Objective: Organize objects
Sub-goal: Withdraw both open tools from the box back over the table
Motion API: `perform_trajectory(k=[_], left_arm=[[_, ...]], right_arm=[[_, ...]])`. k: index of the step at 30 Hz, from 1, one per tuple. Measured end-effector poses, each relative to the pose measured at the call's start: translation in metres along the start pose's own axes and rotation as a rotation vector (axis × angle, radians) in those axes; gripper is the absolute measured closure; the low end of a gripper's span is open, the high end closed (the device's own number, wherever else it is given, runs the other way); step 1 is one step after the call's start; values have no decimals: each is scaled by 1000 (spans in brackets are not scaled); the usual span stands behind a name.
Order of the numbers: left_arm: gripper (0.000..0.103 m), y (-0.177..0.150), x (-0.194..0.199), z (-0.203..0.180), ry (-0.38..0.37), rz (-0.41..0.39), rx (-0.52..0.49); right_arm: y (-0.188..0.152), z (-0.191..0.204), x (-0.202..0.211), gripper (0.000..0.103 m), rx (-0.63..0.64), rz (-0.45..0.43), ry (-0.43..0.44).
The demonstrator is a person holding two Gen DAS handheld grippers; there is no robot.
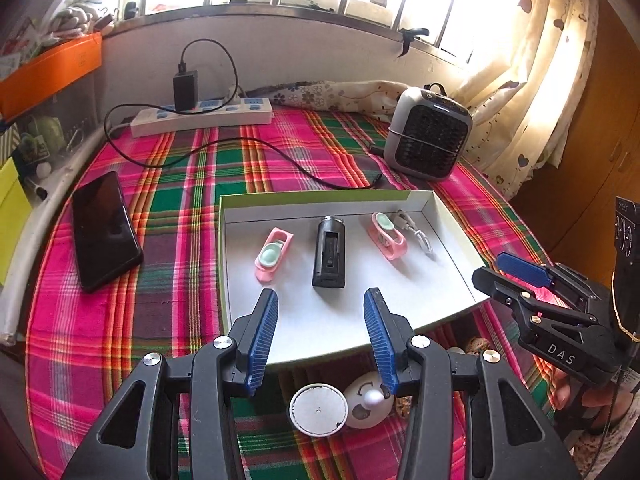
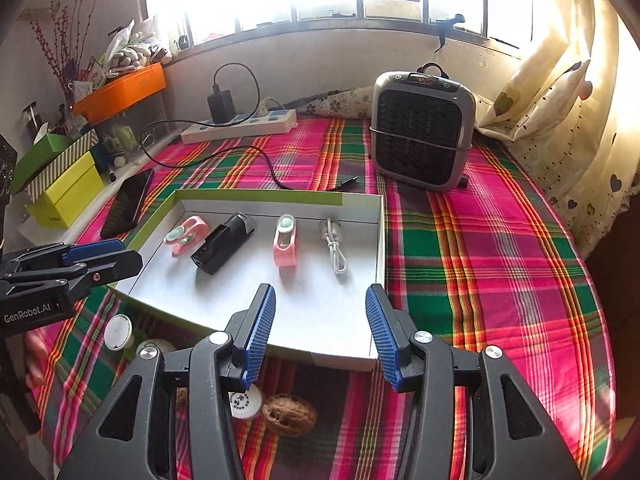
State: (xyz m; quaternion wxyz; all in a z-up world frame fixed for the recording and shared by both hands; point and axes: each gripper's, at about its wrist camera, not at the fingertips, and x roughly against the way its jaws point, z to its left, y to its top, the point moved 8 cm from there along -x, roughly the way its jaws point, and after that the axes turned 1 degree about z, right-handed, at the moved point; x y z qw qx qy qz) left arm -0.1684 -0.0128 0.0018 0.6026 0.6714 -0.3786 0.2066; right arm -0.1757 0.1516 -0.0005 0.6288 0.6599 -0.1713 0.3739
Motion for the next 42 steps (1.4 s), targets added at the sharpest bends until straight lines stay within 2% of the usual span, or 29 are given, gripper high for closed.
perform_trajectory(k=[5,8,20,29,42], left_arm=[[59,-11,10,4,-6,-10,16],[59,-21,12,8,-10,-3,33],[58,-44,23,13,-40,-7,46],[57,-63,16,9,-47,30,45],[57,-71,7,10,-52,48,55]], right_arm=[[-8,0,7,54,-4,-3,7],[-12,0,12,47,-1,-6,6],[-29,-1,22,47,-4,-2,14],[-44,-3,26,47,-3,8,10],[-65,-6,20,47,-15,50,23]])
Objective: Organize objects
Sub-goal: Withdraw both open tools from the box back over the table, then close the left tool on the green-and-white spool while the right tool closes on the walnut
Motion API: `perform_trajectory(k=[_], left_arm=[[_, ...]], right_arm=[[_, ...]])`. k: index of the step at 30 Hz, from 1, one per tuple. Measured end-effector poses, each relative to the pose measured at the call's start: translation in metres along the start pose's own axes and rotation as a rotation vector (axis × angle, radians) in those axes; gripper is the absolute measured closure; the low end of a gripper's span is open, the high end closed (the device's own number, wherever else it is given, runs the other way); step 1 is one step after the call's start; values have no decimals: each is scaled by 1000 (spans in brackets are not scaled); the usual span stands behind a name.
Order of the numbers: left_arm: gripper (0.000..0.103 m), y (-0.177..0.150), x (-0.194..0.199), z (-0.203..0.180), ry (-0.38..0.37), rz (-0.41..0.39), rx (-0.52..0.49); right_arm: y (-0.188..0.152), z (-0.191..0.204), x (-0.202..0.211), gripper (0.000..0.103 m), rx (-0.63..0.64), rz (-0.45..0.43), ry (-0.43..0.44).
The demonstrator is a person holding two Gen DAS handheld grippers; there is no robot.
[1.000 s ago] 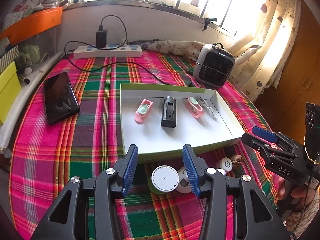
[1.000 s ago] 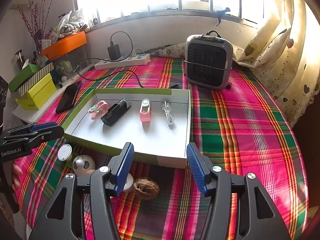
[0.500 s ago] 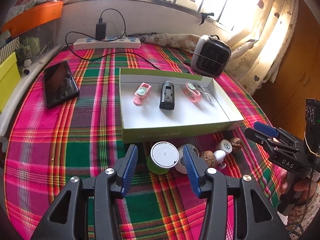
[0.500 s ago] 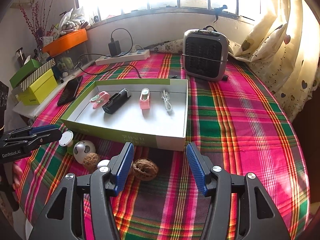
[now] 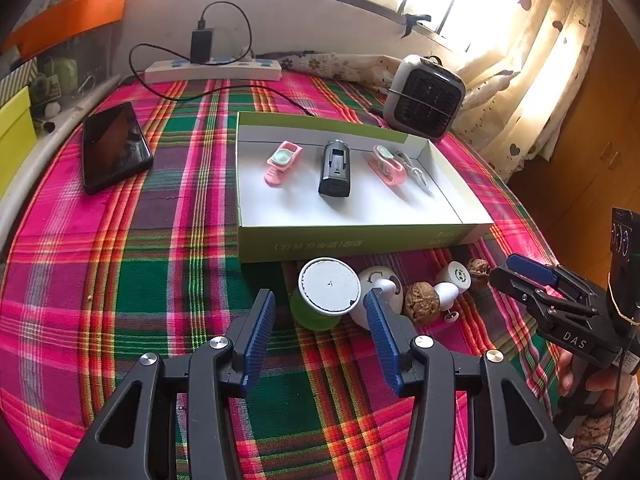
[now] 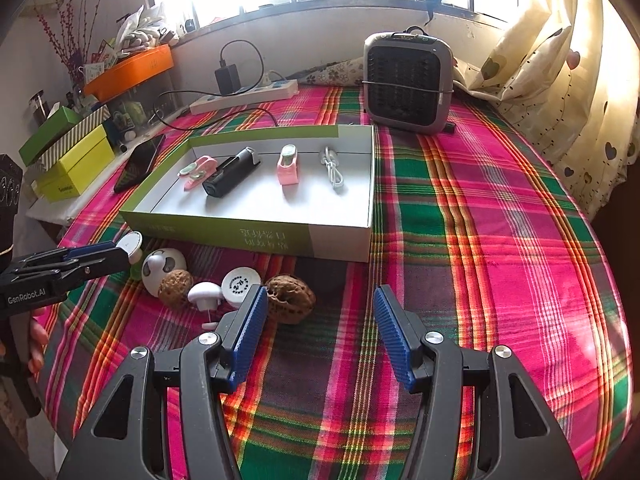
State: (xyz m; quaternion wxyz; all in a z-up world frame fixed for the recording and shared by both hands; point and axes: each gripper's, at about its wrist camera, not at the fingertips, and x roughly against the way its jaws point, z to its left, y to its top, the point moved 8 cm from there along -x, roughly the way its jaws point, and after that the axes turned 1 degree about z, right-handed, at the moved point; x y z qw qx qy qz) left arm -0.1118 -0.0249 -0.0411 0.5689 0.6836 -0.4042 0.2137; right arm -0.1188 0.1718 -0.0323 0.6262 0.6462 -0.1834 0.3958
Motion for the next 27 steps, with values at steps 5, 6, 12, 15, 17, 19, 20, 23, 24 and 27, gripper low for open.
perform_trajectory(k=[5,6,12,15,17,19,20,23,24,27], left_arm=[[57,-1,-3,0,1,8,1],[57,-1,-4,-1,0,8,0],[57,0,-6,-2,0,9,2],[57,2,-8,-2,4,7,6],[57,2,-9,-1,6,9,5],[57,3,-10,-1,10,11,5],[57,3,-10,0,12,11,5],[57,4,-12,2,19,10,7],[57,5,-12,2,22,11,8],[57,5,-14,5,30,10,7]], right_arm=[[-3,2,-6,47,4,18,8],[-4,3,-7,47,5,23,11],[-5,7,-14,47,15,37,15],[-4,7,-18,47,14,42,13],[-4,6,-19,47,12,45,13],[-5,6,-21,47,14,52,7],[-5,5,-22,47,15,54,4],[-4,4,-24,47,9,57,6],[-4,4,-24,47,9,59,4],[-2,3,-25,47,12,61,-2]])
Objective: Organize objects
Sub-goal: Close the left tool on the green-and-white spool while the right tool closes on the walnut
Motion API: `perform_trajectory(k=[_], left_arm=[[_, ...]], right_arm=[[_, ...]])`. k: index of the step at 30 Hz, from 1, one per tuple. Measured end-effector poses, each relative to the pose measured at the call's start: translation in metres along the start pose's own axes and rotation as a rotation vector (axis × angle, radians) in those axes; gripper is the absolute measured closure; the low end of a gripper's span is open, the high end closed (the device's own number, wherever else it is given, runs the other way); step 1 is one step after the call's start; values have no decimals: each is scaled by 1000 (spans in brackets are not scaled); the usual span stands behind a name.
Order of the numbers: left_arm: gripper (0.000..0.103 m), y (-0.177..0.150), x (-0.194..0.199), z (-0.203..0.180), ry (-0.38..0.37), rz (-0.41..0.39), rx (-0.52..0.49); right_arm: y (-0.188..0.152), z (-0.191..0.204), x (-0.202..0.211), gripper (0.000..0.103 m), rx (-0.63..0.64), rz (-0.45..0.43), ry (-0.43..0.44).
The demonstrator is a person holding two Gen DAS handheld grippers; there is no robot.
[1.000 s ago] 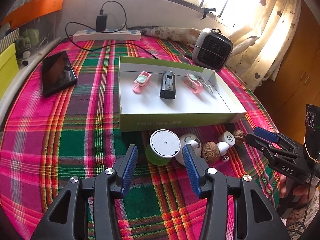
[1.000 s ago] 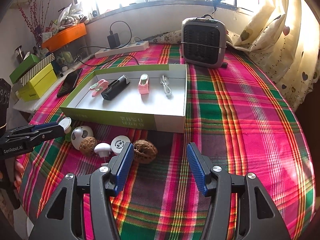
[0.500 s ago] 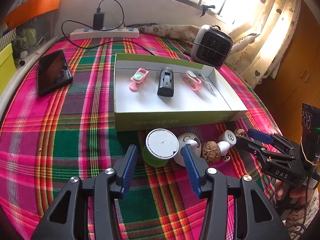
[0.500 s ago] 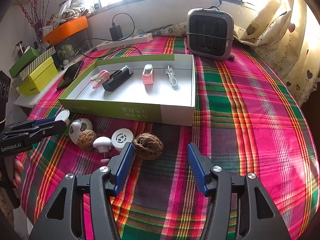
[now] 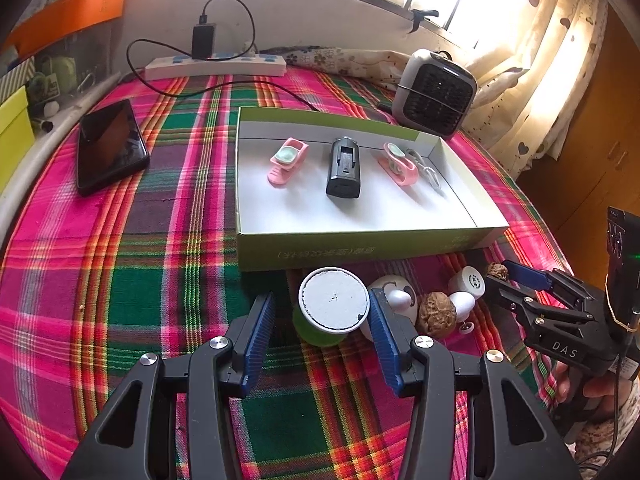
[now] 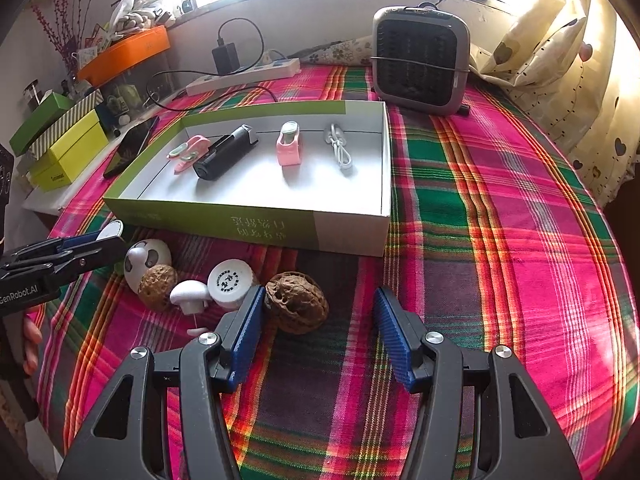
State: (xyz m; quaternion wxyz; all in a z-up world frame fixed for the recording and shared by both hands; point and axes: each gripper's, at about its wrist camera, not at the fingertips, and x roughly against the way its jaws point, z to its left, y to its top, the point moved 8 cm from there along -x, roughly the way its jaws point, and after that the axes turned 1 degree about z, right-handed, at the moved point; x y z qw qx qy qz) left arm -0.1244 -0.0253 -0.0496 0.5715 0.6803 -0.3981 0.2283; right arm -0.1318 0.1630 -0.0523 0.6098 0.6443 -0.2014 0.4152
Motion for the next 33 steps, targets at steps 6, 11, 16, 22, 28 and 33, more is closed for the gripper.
perform_trajectory(k=[6,11,16,22,28,33], left_arm=[[57,0,-3,4,15,-1,10],[57,1,-6,10,43,-1,11],[57,2,-6,11,44,-4,12],[58,3,-6,12,47,-8,16],[64,3,-6,13,65,-9,2],[73,2,-5,16,80,-12,10]], right_arm=[[1,1,-3,47,8,7,-9],[3,1,-4,47,15,11,-20],[3,2,-5,47,19,13,-29],[3,1,-6,47,21,13,-37],[3,0,-6,47,26,14,-42],[3,2,-5,56,29,11,-39]])
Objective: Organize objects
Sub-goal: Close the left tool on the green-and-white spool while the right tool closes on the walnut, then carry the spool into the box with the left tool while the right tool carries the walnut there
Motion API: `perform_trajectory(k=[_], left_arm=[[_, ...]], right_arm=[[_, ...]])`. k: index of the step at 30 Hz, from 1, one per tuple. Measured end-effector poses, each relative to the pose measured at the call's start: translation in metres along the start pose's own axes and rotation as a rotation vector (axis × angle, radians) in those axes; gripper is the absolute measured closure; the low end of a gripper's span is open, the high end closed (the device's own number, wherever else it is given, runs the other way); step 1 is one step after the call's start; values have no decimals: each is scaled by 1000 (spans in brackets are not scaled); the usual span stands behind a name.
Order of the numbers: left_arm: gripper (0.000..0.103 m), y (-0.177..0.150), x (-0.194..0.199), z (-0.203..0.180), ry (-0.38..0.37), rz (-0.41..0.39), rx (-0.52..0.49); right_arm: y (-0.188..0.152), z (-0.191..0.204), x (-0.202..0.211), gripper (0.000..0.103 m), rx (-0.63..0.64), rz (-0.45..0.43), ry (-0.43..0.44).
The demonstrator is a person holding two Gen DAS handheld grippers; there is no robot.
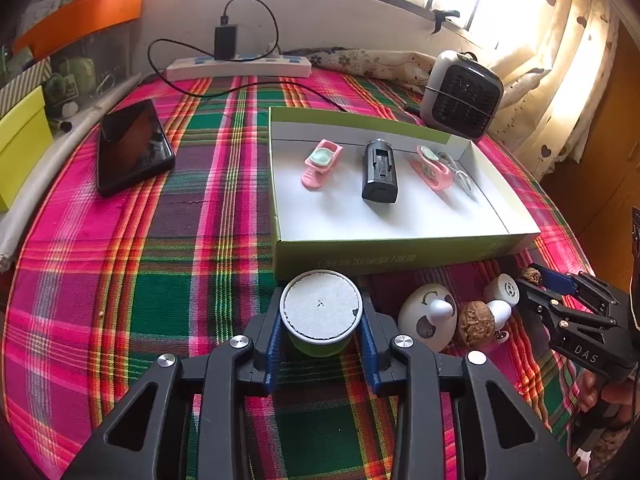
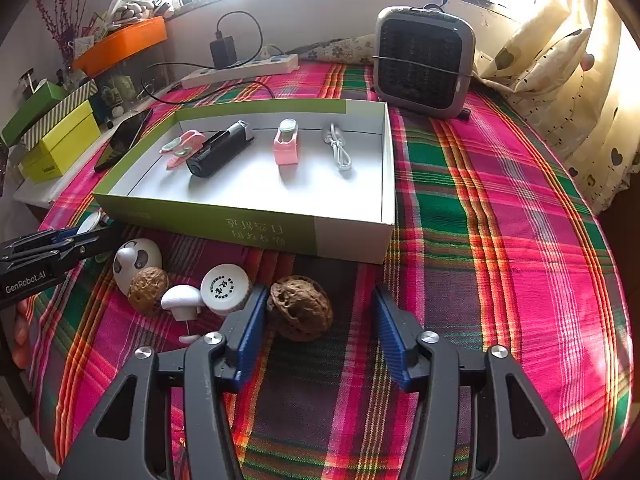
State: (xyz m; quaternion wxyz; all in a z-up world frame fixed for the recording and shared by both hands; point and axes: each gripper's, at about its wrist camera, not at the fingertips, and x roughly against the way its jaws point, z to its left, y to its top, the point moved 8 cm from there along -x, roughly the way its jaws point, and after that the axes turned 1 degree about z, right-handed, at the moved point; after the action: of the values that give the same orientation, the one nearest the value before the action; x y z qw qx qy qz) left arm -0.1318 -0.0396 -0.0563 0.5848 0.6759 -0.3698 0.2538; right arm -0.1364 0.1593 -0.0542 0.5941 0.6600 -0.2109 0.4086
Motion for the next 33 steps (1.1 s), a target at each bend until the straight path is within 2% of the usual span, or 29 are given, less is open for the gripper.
perform_trajectory(k=[8,33], left_arm=[[74,0,0,2,4,-2,-1],[74,0,0,2,6,-3,-1]], right_arm=[[0,5,0,71,19,-2,-2],[-1,6,1,71,17,-2,1]])
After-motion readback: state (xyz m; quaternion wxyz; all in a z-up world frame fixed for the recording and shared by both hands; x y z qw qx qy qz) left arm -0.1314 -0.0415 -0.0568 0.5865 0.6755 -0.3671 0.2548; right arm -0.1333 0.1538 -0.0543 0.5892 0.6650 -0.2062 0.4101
